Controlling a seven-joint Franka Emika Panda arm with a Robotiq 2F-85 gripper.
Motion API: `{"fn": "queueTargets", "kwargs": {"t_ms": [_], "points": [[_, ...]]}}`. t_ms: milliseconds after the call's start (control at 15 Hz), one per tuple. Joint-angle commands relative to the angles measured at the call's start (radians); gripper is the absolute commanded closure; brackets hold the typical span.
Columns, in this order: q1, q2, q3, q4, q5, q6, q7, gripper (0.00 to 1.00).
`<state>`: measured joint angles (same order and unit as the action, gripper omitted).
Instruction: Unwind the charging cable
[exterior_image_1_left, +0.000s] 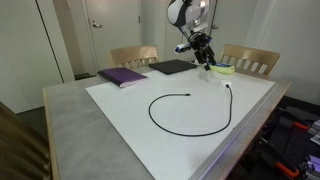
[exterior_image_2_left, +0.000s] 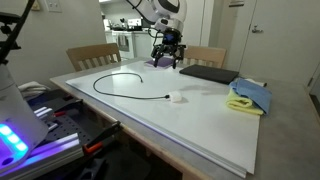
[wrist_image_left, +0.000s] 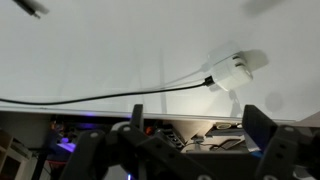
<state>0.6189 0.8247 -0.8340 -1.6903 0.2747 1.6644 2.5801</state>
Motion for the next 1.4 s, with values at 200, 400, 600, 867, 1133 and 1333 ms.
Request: {"fn": "queueTargets", "kwargs": {"t_ms": [200, 400, 600, 867, 1133, 1333], "points": [[-0.309, -0.192, 0.426, 0.05, -0.199, -0.205, -0.044, 0.0], [-0.406, -0.225, 0.557, 0.034, -0.176, -0.243, -0.011, 0.0], [-0.461, -0.261, 0.635, -0.016, -0.133, -0.19, 0.004, 0.0], [-0.483, -0.243, 0.674, 0.0, -0.149, -0.162, 0.01, 0.0], [-0.488, -0.278, 0.689, -0.051, -0.132, -0.088, -0.002, 0.0], [-0.509, -0.307, 0.71, -0.102, -0.113, 0.021, -0.045, 0.0]]}}
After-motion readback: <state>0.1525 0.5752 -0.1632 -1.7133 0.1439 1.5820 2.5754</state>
